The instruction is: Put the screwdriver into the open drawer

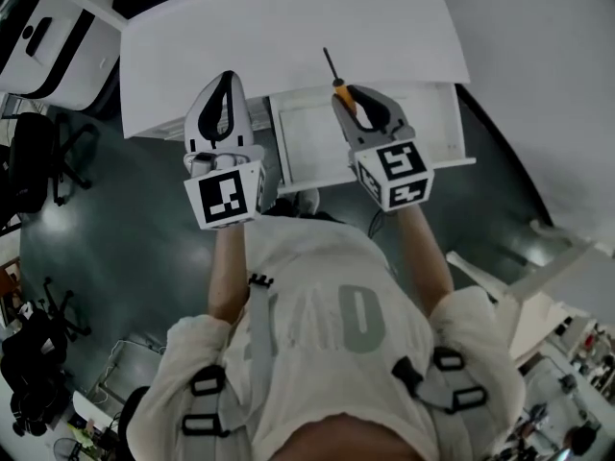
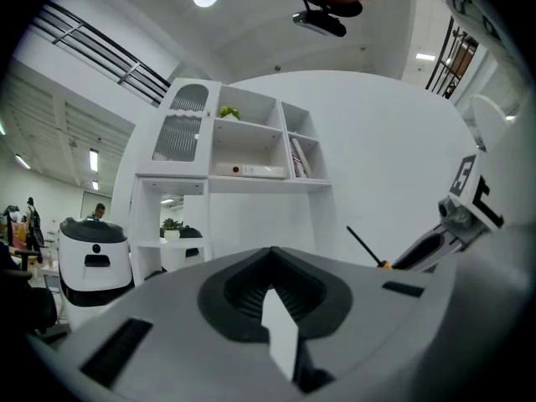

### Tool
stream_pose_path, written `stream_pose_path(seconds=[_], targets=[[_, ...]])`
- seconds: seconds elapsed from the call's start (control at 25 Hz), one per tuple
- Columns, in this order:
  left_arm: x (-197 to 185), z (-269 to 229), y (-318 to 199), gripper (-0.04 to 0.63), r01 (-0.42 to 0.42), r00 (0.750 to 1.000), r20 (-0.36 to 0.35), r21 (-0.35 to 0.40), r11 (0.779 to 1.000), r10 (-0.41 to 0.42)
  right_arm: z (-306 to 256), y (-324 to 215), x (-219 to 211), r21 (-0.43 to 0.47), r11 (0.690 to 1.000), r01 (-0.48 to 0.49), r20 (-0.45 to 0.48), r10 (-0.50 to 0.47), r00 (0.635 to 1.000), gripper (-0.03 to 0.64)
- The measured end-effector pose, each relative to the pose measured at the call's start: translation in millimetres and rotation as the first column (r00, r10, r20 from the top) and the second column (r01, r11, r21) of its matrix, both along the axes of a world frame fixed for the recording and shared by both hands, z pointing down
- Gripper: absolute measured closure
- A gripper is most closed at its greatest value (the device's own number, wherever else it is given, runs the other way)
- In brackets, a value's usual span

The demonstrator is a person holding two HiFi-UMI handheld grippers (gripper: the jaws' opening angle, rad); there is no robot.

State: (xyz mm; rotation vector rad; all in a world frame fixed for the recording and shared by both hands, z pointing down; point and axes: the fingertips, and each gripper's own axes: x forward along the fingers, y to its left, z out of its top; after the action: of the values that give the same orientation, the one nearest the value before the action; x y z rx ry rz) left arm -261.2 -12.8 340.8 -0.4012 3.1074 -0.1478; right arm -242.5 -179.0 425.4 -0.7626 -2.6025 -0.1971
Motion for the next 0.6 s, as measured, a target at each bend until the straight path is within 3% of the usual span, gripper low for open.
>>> stream_pose_path(seconds=[0.32,0.44,0.6], targets=[[5.7,14.1,22.0,0.591,0.053,0.999,-0.011,-0.016,0.998,-0.053,66.3,19.7,5.5,0.127,0.977,0.174,-0.129,-0.158,0.979,0.525],[5.8,18.7,27.1,0.591,0.075,0.997,-0.032,0.004,0.997,-0.075,102.8,19.4,10.6,0.179,0.957,0.229,-0.199,-0.192,0.961,0.525],[10.0,31.0,35.1,0.591,0.080,0.994,-0.066,-0.030,0.996,-0.082,142.1,16.6,21.3,0.253,0.922,0.293,-0.274,-0.222,0.936,0.525]])
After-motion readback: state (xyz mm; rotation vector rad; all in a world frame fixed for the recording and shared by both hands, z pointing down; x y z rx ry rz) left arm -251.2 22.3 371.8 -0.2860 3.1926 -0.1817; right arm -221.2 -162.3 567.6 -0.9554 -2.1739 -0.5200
